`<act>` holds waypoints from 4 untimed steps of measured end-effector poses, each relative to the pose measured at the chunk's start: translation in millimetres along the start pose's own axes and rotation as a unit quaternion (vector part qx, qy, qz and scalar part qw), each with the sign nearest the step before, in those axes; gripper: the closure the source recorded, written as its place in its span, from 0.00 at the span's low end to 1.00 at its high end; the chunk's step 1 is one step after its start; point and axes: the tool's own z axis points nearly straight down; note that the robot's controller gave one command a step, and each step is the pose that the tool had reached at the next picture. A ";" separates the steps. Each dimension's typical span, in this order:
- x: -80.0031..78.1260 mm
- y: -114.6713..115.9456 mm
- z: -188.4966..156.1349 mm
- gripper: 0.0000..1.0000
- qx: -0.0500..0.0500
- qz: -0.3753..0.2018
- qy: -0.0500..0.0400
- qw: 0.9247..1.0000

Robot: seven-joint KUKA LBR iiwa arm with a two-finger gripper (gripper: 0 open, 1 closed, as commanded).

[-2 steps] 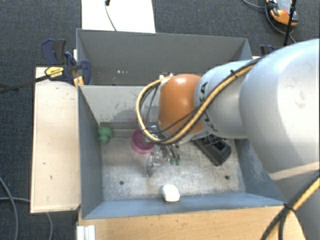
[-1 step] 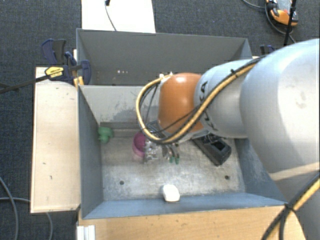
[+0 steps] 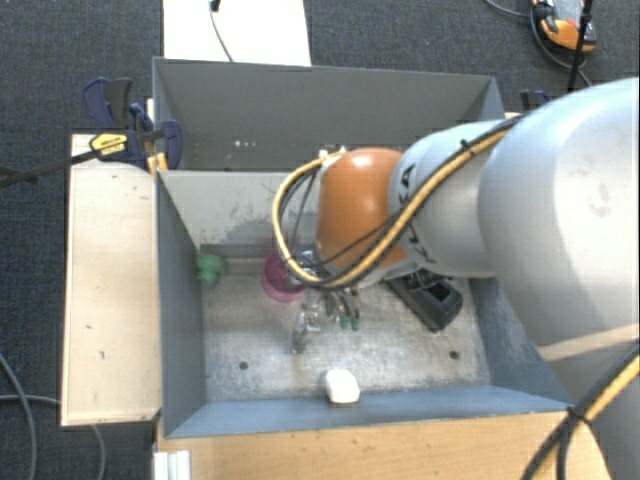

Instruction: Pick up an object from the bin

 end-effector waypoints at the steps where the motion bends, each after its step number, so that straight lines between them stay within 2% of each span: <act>1: -1.8 0.5 -2.2 1.00 -0.001 0.000 -0.003 1.000; 2: 0.2 -0.3 0.3 0.00 0.000 0.001 0.000 1.000; 3: -1.3 0.8 -2.2 1.00 -0.001 -0.002 -0.002 1.000; 4: 0.1 -0.1 0.0 0.00 0.000 -0.002 0.000 1.000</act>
Offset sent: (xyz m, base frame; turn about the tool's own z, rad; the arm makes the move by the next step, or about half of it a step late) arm 0.0000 0.0000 0.0000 0.0000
